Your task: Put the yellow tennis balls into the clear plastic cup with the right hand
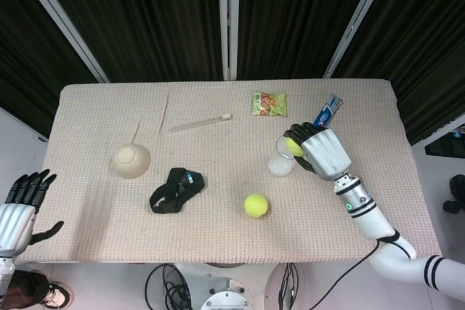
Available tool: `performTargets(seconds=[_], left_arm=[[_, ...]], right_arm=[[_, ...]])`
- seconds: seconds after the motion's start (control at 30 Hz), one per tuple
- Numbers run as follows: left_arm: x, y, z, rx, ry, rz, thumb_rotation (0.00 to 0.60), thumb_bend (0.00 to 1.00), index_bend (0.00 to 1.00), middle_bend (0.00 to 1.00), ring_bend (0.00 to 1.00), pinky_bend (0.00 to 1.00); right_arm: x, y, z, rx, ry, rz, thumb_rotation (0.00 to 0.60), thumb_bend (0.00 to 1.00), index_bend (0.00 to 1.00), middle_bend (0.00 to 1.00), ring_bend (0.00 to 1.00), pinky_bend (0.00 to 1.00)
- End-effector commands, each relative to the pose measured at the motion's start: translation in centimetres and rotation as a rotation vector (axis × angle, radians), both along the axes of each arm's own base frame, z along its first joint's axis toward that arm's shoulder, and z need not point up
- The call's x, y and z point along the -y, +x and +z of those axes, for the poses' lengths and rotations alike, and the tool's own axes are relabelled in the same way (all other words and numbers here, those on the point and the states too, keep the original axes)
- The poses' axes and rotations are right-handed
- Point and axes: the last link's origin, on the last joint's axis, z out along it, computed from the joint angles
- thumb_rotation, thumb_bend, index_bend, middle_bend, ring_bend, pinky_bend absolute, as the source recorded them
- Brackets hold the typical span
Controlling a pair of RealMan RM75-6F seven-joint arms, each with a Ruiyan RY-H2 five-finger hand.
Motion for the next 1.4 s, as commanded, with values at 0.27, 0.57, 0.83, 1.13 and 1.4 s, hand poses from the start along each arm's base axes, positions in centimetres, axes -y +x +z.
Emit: performTargets(seconds=[0.27, 0.57, 0.83, 1.13, 1.4], left_arm=[[0.0, 0.0, 0.1, 0.004, 0.002, 0.001, 0.600, 0.18, 0.01, 0.00, 0.00, 0.00], [-0.1, 0.0, 0.1, 0.006, 0.001, 0.001, 0.600, 0.17, 0.01, 0.00, 0.00, 0.00], [-0.1, 0.0, 0.2, 0.009, 0.006, -0.002, 0.600, 0.18, 0.01, 0.00, 0.00, 0.00], [0.1, 0.0, 0.3, 0.007, 0.010, -0.006, 0.600, 0.18, 0.01, 0.00, 0.00, 0.00], [0.0, -0.2, 0.5, 0.011, 0.015, 0.014, 0.600, 0.17, 0.01, 0.00, 0.00, 0.00]], right_arm=[[0.5, -0.5, -1.5, 0.014, 0.087, -0.050, 0.600, 0.11, 0.26, 0.23, 0.13, 0.26], [0.5, -0.3, -1.0, 0.058, 0.126, -0.039, 0.600, 0.00, 0.00, 0.00, 0.00, 0.00], [-1.3, 1.3, -0.5, 0.121, 0.140, 0.090, 0.600, 0.00, 0.00, 0.00, 0.00, 0.00], [-4.5, 2.8, -1.8, 0.157, 0.299, 0.181, 0.600, 0.03, 0.00, 0.03, 0.00, 0.10], [-5.8, 0.6, -4.9, -0.014, 0.486, 0.079, 0.600, 0.07, 0.00, 0.04, 0.00, 0.17]])
